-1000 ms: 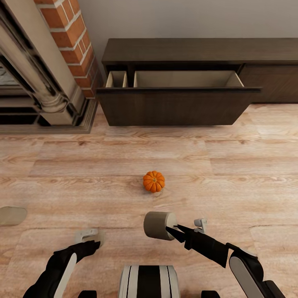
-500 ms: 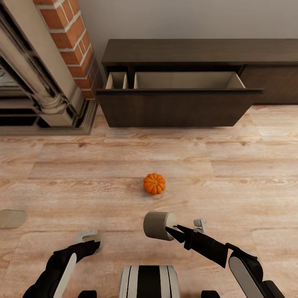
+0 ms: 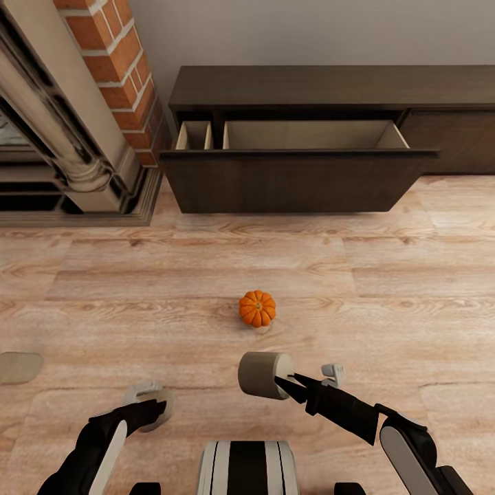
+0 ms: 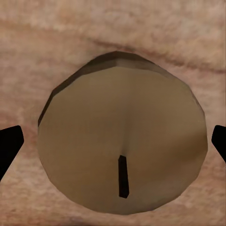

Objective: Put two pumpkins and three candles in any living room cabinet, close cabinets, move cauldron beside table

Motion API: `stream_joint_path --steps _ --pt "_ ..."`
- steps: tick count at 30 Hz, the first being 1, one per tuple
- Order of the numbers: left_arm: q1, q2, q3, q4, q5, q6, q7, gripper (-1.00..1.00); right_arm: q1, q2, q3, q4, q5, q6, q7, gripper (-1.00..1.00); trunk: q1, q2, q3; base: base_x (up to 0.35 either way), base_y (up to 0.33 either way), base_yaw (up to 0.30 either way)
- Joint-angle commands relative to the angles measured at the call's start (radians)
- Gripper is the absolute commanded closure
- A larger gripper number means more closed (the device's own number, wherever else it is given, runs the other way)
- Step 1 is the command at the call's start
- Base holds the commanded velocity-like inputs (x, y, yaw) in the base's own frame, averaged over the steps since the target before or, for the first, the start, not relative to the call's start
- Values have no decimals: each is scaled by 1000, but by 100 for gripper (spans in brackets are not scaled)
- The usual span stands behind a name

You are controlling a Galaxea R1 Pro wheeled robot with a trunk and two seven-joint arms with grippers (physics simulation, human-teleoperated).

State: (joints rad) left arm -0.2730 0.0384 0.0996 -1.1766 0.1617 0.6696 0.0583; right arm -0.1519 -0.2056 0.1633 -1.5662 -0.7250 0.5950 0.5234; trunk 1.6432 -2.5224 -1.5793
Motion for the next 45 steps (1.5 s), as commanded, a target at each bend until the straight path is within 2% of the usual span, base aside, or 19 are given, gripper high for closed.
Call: stream_joint_path --steps 1,21,24,36,37,45 --pt "0 0 0 0 0 0 0 -100 0 0 0 0 -1 0 0 100 0 0 0 16 0 0" --pt "0 0 0 0 1 -1 0 -100 0 0 1 1 1 0 -2 100 1 0 -8 1 0 0" --pt "0 0 0 0 1 -1 -1 -100 0 0 1 1 1 0 -2 100 2 -1 -19 0 0 0" --pt "0 0 0 0 3 -1 -2 -100 0 0 1 1 1 0 -2 100 2 -1 -19 0 0 0" --pt "0 0 1 0 3 -1 -2 100 0 0 1 1 1 0 -2 100 2 -1 -19 0 0 0" --pt "0 0 2 0 4 -1 -2 100 0 0 1 1 1 0 -2 100 2 -1 -19 0 0 0"
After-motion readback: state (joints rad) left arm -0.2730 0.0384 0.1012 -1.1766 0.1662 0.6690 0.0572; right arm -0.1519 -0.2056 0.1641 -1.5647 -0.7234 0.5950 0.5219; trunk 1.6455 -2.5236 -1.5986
